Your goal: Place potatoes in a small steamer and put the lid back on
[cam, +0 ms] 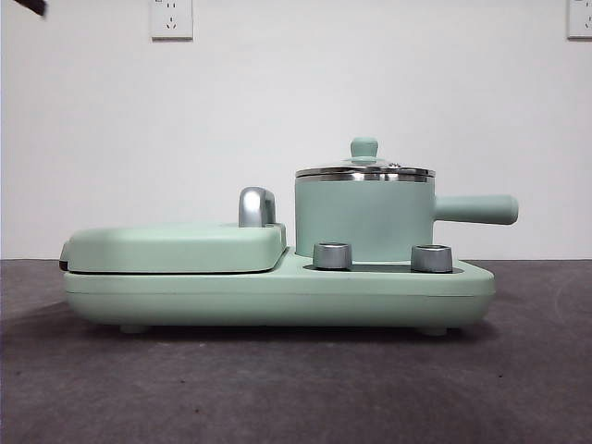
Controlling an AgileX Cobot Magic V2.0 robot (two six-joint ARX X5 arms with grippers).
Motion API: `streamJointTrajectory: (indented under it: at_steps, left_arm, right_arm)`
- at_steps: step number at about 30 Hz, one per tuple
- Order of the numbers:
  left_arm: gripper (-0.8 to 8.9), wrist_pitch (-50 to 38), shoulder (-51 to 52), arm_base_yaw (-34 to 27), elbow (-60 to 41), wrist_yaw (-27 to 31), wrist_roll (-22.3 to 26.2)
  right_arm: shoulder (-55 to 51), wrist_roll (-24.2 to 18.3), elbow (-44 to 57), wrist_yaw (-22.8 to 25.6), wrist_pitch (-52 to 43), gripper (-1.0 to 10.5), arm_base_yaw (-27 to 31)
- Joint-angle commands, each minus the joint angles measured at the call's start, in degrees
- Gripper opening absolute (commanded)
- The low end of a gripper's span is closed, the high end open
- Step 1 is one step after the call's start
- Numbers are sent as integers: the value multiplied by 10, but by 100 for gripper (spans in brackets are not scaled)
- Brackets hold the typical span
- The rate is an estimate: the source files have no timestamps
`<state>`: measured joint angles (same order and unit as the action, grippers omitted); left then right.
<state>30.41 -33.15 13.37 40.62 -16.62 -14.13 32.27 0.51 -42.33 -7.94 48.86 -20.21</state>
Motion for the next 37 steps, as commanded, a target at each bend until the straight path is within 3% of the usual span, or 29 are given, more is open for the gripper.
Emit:
streamJointTrajectory:
  at_steps: [1,2,3,7,18,20,26,33,37]
  left_arm:
    - [178,7,14,1,2,-2,2]
    - [-31,11,22,2,2,-2,3]
    - [21,12,27,1,2,0,8]
    - [21,22,38,1,2,5,20]
    - [20,13,41,1,2,4,17]
    - [21,10,51,-3,-4,7,95]
    - [21,-127,171,-61,-191,76,87]
    - [21,-144,320,-123,-346,124,87]
    - [21,-167,330,-122,-388,120,87]
  right_arm:
    - [2,10,-2,-3,-7,205,-3]
    - [1,9,-2,-5,-9,-18,-3]
    - [1,5,-2,-5,-9,31,-3]
    - [1,7,-3,-55,-6,34,-3]
    - [1,7,-3,-56,-10,34,-3]
    - [1,7,-3,-56,-10,34,-3]
    - [1,7,-3,-56,-12,34,-3]
    - [1,7,-3,-56,-13,34,-3]
    - [1,7,-3,-56,-13,34,-3]
